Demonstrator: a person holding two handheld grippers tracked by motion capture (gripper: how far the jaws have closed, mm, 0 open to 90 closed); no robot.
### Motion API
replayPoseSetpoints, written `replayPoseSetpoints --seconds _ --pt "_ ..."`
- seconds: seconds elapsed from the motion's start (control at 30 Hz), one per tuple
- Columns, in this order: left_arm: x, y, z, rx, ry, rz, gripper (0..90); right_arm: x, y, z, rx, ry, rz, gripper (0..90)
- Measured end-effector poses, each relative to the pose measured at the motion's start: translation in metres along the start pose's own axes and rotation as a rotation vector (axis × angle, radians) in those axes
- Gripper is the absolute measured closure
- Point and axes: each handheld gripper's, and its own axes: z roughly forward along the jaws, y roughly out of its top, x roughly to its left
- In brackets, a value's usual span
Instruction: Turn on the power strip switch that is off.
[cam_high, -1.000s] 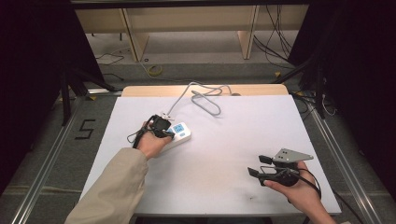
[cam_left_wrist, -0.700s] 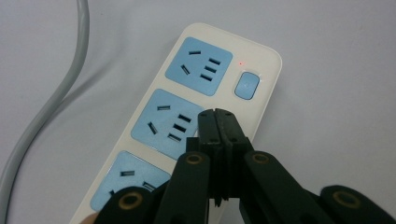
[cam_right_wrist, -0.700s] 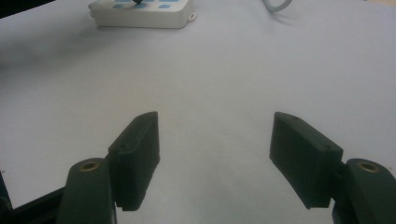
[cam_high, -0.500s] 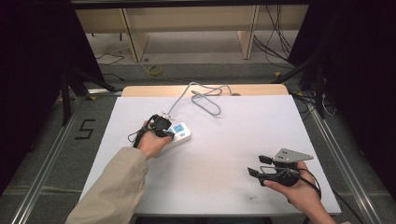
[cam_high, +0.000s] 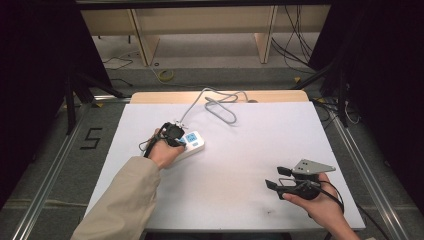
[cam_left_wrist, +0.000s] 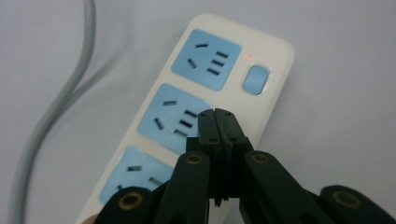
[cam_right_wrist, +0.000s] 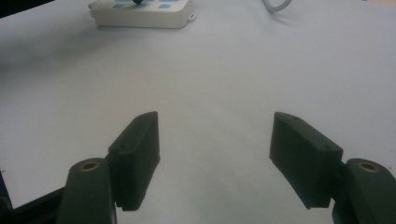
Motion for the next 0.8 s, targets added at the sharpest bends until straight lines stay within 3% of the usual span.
replayPoseSetpoints --seconds 0.1,0.27,0.37,0.47,0.8 --pt "0.0039 -0.0015 -0.0002 -0.012 -0.033 -0.013 89.9 0.0001 0.0001 0.0003 0.001 0.002 -0.002 33.5" --pt "0.0036 -0.0014 0.0004 -0.024 -0.029 -0.007 90.0 -0.0001 0.0002 0.0007 0.002 0.002 -0.002 33.5" --pt "0.0033 0.0 -0.0014 -0.044 -0.063 -0.027 90.0 -0.0005 0.0 0.0006 0.0 0.002 -0.001 33.5" --pt "0.0002 0.0003 -0.0012 -0.038 -0.061 -0.009 90.0 -0.0007 -0.0001 0.0003 0.002 0.001 -0.002 33.5" --pt "0.0003 0.0003 -0.0008 -0.03 -0.068 -0.014 90.0 -0.0001 0.0 0.0004 0.002 0.001 -0.004 33.5"
